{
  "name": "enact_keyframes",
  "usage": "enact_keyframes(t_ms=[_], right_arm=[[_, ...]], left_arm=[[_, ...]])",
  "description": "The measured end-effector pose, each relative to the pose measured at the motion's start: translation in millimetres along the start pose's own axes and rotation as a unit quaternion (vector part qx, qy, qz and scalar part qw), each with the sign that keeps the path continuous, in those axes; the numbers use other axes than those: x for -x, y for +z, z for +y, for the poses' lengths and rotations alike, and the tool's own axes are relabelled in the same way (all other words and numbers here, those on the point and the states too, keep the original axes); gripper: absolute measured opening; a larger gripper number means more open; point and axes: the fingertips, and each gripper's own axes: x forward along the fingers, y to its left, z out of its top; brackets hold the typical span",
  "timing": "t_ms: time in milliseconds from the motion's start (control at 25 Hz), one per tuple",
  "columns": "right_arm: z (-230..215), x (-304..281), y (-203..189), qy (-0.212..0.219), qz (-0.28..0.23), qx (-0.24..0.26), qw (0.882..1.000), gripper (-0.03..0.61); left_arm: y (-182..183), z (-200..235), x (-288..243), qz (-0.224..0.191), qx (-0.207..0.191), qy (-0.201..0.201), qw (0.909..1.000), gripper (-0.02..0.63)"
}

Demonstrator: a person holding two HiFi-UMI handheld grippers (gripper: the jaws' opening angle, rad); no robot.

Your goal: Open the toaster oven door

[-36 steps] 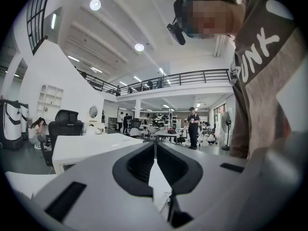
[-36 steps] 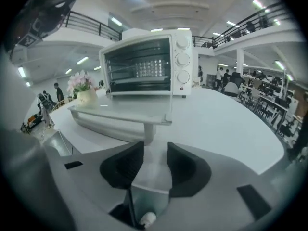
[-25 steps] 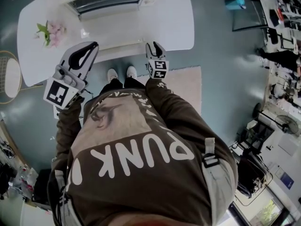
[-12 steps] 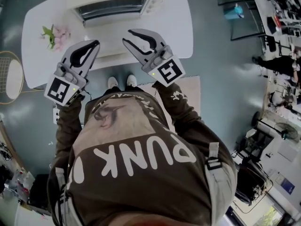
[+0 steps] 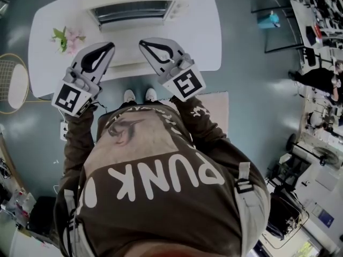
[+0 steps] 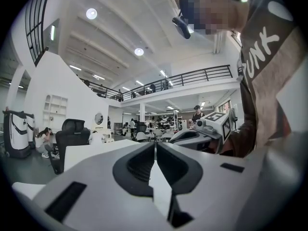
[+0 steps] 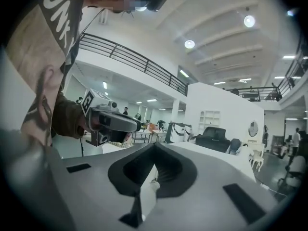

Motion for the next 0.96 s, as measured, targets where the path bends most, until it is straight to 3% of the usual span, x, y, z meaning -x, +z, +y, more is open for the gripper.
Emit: enact_keyframes(t_ms=[960], right_arm=[[-4, 2, 8, -0.004, -0.020, -0.020, 1.000, 0.008]], left_arm=[[-2, -6, -5, 0.001, 0.000, -0.006, 1.0000, 0.008]])
